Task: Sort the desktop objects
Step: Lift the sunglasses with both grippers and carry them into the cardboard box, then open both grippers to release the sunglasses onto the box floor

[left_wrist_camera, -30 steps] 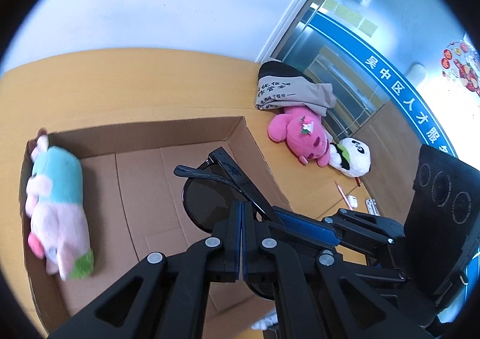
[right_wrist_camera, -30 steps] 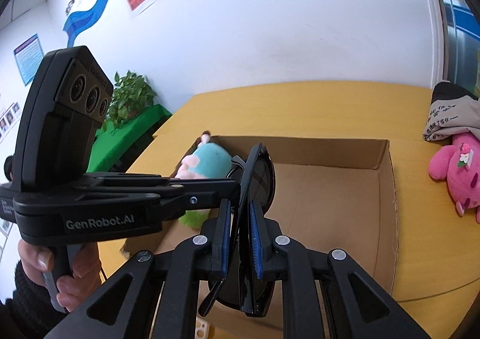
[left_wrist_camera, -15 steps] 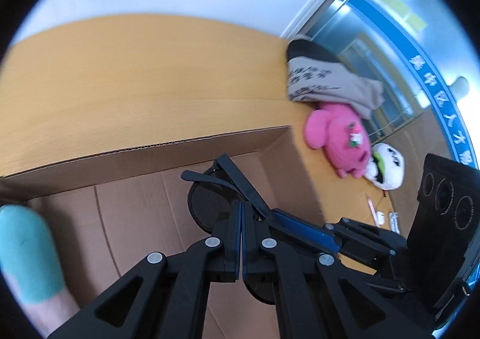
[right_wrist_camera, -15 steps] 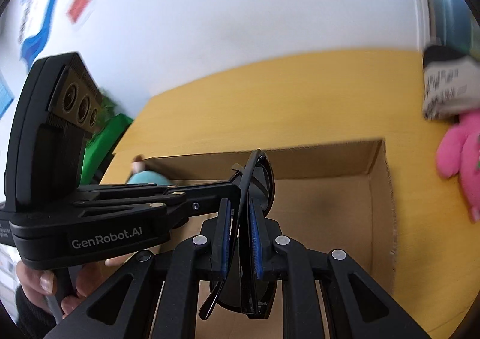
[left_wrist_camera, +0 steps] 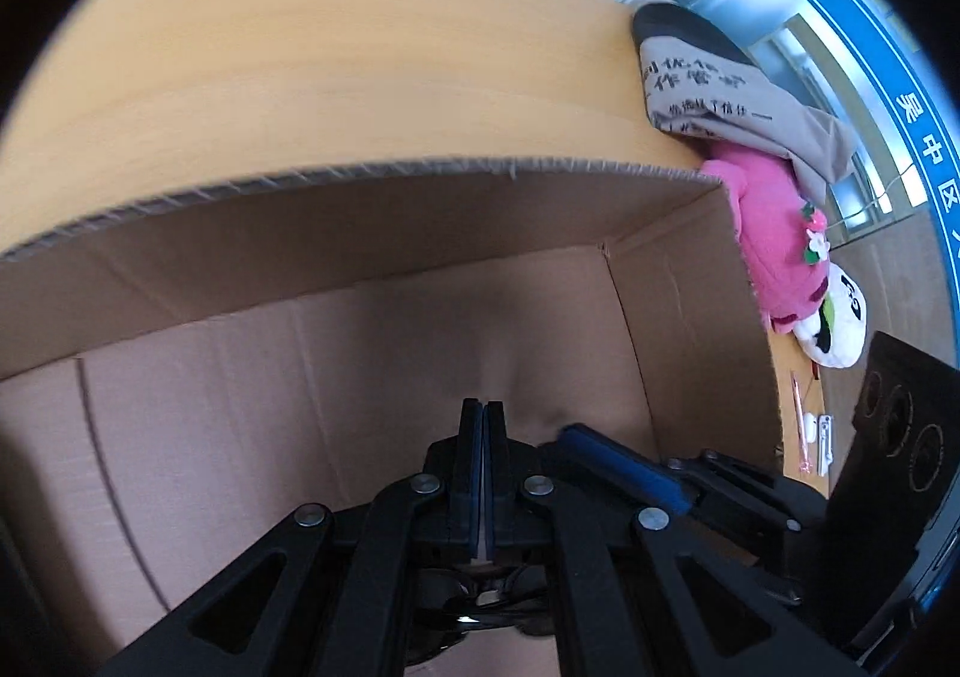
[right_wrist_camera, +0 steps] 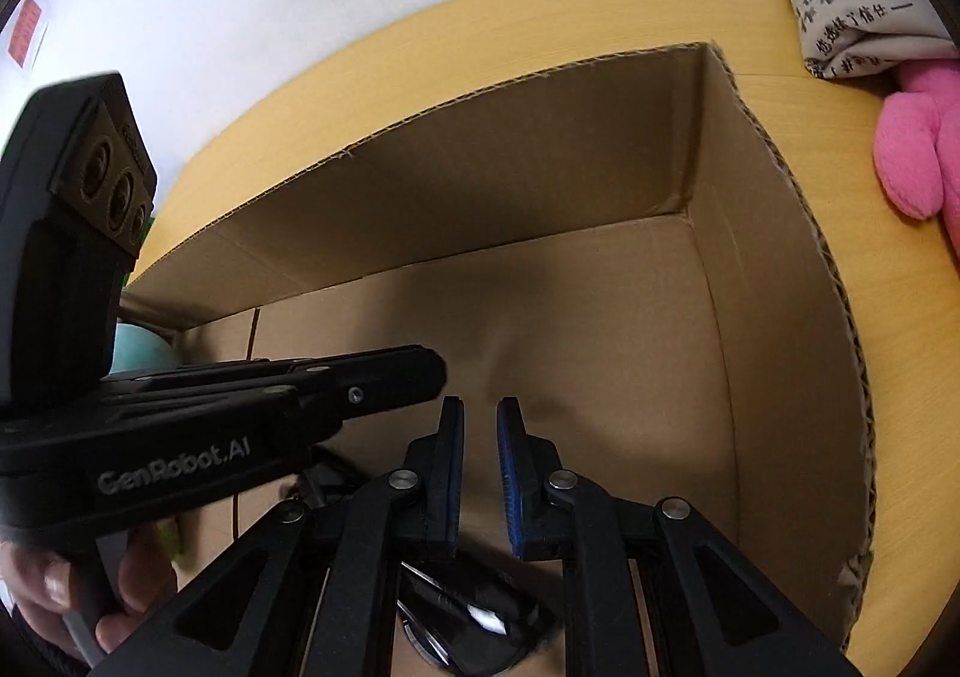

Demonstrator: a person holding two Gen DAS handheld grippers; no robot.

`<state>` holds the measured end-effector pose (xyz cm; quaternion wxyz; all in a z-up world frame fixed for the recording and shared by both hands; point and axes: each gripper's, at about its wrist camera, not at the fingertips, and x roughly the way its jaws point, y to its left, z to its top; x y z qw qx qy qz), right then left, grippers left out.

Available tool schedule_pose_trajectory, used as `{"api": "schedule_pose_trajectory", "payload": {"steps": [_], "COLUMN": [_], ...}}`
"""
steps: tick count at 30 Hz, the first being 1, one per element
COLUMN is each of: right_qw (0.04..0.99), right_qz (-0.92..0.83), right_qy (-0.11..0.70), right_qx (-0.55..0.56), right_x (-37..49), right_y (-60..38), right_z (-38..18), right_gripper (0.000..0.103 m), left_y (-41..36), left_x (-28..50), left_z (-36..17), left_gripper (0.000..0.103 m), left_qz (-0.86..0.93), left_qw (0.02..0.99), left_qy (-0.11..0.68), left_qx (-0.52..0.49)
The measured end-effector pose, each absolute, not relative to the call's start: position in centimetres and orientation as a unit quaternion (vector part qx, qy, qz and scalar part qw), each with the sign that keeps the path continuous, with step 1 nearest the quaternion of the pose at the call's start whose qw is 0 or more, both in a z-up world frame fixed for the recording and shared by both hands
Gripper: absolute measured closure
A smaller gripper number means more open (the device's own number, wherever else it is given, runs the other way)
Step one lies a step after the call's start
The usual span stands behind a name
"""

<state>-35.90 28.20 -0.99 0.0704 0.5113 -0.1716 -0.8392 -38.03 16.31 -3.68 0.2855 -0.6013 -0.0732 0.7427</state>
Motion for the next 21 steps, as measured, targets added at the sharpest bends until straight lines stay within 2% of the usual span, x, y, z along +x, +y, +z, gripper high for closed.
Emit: {"api": "schedule_pose_trajectory", "payload": {"steps": [2,3,4,5,6,7,8,9,11,13,16,19,20,21], "right_qw": [0.075,0.078,0.080,0.089,0.108,0.118,0.117,0.117,0.125,0.132,0.119,0.097,0.084,0.077], "right_qz": [-0.845,-0.846,-0.847,-0.848,-0.847,-0.845,-0.846,-0.848,-0.841,-0.824,-0.814,-0.807,-0.809,-0.810], "right_qy": [-0.153,-0.141,-0.129,-0.115,-0.103,-0.089,-0.062,-0.034,-0.015,-0.030,-0.013,0.009,0.023,0.033], "right_qx": [0.507,0.508,0.509,0.510,0.511,0.514,0.517,0.516,0.526,0.550,0.568,0.582,0.582,0.581], "right_x": [-35.3,-34.9,-34.5,-33.9,-33.2,-32.7,-32.1,-31.6,-31.3,-31.5,-32.1,-32.6,-33.0,-33.4], "right_y": [28.0,27.7,27.6,27.3,26.9,26.4,25.8,25.1,24.1,24.0,23.8,23.3,23.1,22.9], "right_z": [-0.1,0.4,0.9,1.5,2.0,2.3,2.5,2.5,1.8,0.3,-1.3,-2.4,-2.4,-2.4], "right_gripper": [0.088,0.074,0.044,0.026,0.017,0.010,0.007,0.004,0.004,0.004,0.004,0.010,0.011,0.013], "left_y": [15.6,15.1,14.8,14.3,13.9,13.4,12.8,12.5,12.1,12.4,13.3,13.8,14.0,14.1], "left_x": [-37.7,-37.3,-36.8,-36.3,-35.8,-35.4,-34.9,-34.7,-34.5,-34.2,-33.9,-33.7,-33.8,-33.9], "left_z": [-2.4,-1.5,-0.8,-0.3,0.1,0.2,0.1,-0.1,-1.0,-2.5,-4.3,-4.7,-4.7,-4.7], "left_gripper": [0.103,0.101,0.099,0.090,0.072,0.061,0.045,0.043,0.043,0.043,0.043,0.045,0.048,0.054], "left_qz": [0.754,0.762,0.769,0.773,0.777,0.781,0.786,0.788,0.777,0.761,0.751,0.759,0.760,0.762], "left_qw": [0.281,0.278,0.275,0.276,0.273,0.263,0.249,0.246,0.245,0.245,0.235,0.229,0.225,0.222], "left_qy": [-0.069,-0.063,-0.053,-0.044,-0.032,-0.021,-0.010,-0.005,-0.006,-0.007,0.026,0.042,0.047,0.053], "left_qx": [-0.589,-0.581,-0.575,-0.570,-0.567,-0.566,-0.565,-0.565,-0.579,-0.601,-0.616,-0.608,-0.608,-0.606]}}
